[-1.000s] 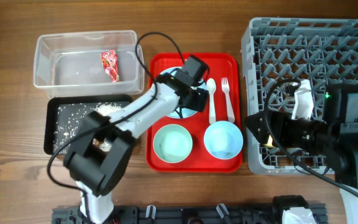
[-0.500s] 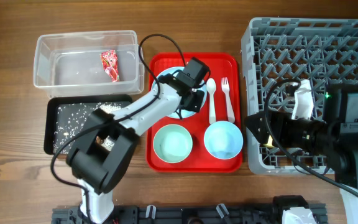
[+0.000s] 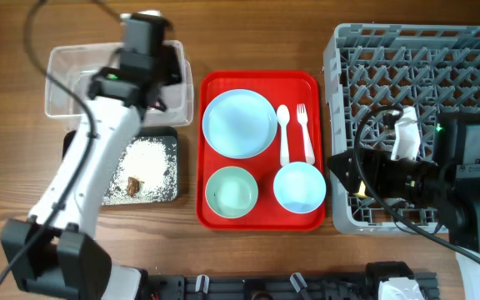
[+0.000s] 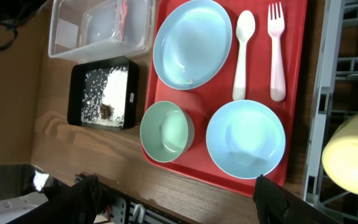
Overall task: Sort waste into correct bins and load items into the dishwasher rack
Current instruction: 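Carry the white tissue to the clear bin and release it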
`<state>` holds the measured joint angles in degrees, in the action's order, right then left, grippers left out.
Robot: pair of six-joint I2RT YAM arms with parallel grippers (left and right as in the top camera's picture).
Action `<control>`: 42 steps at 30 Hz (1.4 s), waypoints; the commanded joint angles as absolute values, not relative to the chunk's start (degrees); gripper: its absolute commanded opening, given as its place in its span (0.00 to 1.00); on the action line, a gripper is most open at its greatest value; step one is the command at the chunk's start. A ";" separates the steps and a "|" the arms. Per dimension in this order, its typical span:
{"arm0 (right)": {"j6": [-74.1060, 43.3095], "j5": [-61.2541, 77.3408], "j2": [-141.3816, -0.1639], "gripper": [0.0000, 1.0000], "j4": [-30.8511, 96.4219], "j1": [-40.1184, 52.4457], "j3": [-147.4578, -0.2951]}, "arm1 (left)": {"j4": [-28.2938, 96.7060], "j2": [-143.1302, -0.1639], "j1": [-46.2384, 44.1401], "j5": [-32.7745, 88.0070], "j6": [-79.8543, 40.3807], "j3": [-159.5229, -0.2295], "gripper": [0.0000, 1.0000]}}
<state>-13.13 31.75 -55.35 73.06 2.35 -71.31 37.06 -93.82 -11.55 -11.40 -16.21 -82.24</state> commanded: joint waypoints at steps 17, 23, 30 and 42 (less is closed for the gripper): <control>-8.23 32.67 -52.82 0.80 72.60 2.17 -71.13 | 56.86 -81.30 -3.92 4.16 -13.69 -85.43 0.97; -8.10 32.67 -51.81 0.87 71.59 2.17 -71.13 | 66.37 -67.85 -9.67 4.93 -13.72 -85.43 0.98; -8.08 32.64 -53.08 1.00 71.59 2.17 -71.13 | 70.65 -53.84 -13.76 4.91 -13.72 -85.41 1.00; -8.12 32.47 -58.00 1.00 71.64 2.17 -71.13 | 74.43 -45.50 -13.76 5.13 -14.11 -85.41 1.00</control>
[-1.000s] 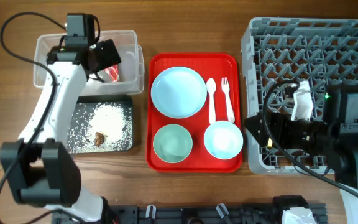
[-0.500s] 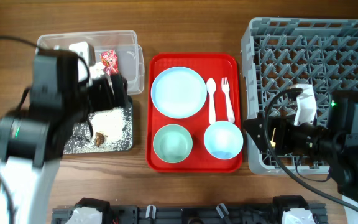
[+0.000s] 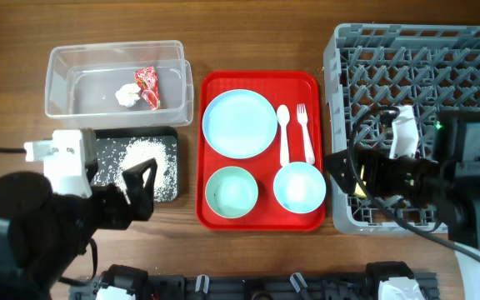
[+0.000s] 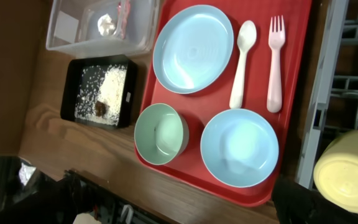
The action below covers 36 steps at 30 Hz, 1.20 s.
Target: Sort waste into correct bins and load items into the dishwasher rack
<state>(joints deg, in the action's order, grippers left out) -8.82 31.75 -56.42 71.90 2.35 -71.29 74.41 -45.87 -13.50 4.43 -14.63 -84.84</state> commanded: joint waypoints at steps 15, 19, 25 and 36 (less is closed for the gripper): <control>-8.12 32.03 -62.61 1.00 71.81 2.17 -71.13 | 74.43 -45.58 -13.76 5.13 -14.11 -85.41 1.00; -8.08 32.01 -62.81 1.00 71.79 2.17 -71.13 | 74.43 -45.58 -13.76 5.13 -14.11 -85.41 1.00; -4.78 27.94 -59.57 1.00 69.67 2.28 -71.16 | 74.43 -45.58 -13.78 5.13 -14.11 -85.41 1.00; -6.17 22.48 -52.34 1.00 66.87 2.28 -71.13 | 74.43 -45.58 -13.76 5.13 -14.11 -85.41 1.00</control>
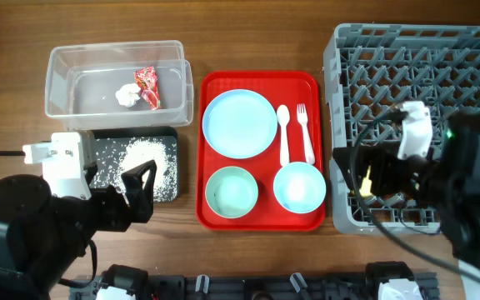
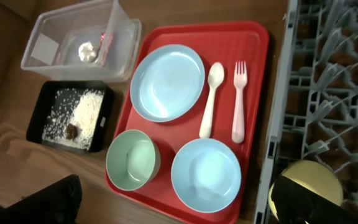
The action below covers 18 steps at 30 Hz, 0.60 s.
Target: Sort waste into correct bins and load items into the dishwasher rack
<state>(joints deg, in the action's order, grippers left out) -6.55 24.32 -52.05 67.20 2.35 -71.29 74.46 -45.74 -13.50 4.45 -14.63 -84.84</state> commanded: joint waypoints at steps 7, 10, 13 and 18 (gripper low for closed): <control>-6.17 22.46 -54.96 1.00 66.87 2.28 -71.13 | 74.43 -45.58 -13.76 5.13 -14.11 -85.41 1.00; -6.17 22.46 -56.62 1.00 66.87 2.28 -71.13 | 74.43 -45.58 -13.76 5.13 -14.11 -85.41 1.00; -6.17 22.46 -59.29 1.00 66.87 2.28 -71.13 | 74.43 -45.58 -13.56 5.13 -14.11 -85.32 1.00; -6.17 22.46 -64.16 1.00 66.85 2.28 -71.13 | 68.73 -42.65 -9.93 1.21 -13.21 -80.82 1.00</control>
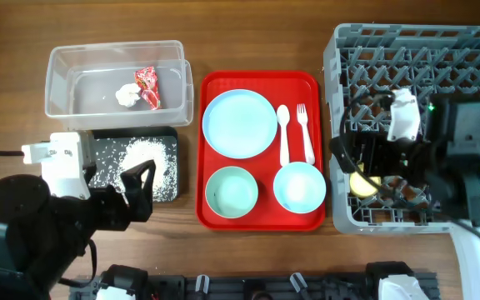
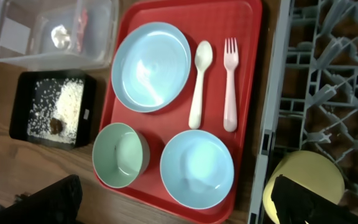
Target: Sort waste into correct bins and load items into the dishwasher rack
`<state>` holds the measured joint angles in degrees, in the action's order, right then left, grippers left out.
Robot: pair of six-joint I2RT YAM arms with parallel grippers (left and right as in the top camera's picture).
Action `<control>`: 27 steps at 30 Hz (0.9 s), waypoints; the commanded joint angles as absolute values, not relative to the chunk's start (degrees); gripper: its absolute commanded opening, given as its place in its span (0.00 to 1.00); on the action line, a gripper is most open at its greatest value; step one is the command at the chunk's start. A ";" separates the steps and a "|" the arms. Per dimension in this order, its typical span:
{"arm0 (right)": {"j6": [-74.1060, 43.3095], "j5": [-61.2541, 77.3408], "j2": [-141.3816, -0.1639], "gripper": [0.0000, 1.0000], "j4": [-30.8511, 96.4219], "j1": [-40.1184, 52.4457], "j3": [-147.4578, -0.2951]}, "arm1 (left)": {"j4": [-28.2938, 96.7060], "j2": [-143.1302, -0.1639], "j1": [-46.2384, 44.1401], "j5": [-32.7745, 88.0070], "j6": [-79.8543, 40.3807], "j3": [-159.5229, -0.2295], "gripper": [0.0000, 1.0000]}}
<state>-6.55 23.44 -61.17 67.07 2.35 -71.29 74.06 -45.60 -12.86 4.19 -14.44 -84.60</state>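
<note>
On the red tray lie a blue plate, a white spoon, a pink fork, a green bowl and a blue bowl. A yellow cup sits in the grey dishwasher rack, at its front-left corner. My right gripper hangs open over the rack's left edge, and its right finger overlaps the cup. The left gripper is open and empty at the front left, beside the black tray. The clear bin holds a red wrapper and a white crumpled scrap.
A black tray with white rice and a brown scrap lies in front of the clear bin. Bare wooden table surrounds the tray and rack. The left arm's body covers the front-left corner.
My right gripper has shifted a little toward the far side along the rack's left edge and turned; it stays open by the yellow cup. The left arm has not moved.
At first my left arm reached over the clear bin, and the right gripper stood open at the rack's left edge with the yellow cup in the rack. Then the left arm was back at the front left, wrappers lying in the bin. The right gripper has only shifted slightly.
</note>
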 commanded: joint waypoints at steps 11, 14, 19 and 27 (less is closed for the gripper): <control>-6.15 22.46 -75.83 1.00 66.57 2.28 -71.13 | 27.44 -16.34 0.36 12.25 -13.28 -38.83 1.00; -6.17 22.46 -78.65 1.00 66.08 2.28 -71.13 | 23.18 -10.50 1.50 13.52 -13.82 -30.39 1.00; -6.17 22.46 -83.33 1.00 61.30 2.28 -71.13 | 18.90 -3.46 1.74 13.54 -13.93 -19.20 1.00; -6.15 22.46 -87.85 1.00 49.15 2.28 -71.13 | 14.63 -0.16 1.76 14.13 -13.91 -9.98 1.00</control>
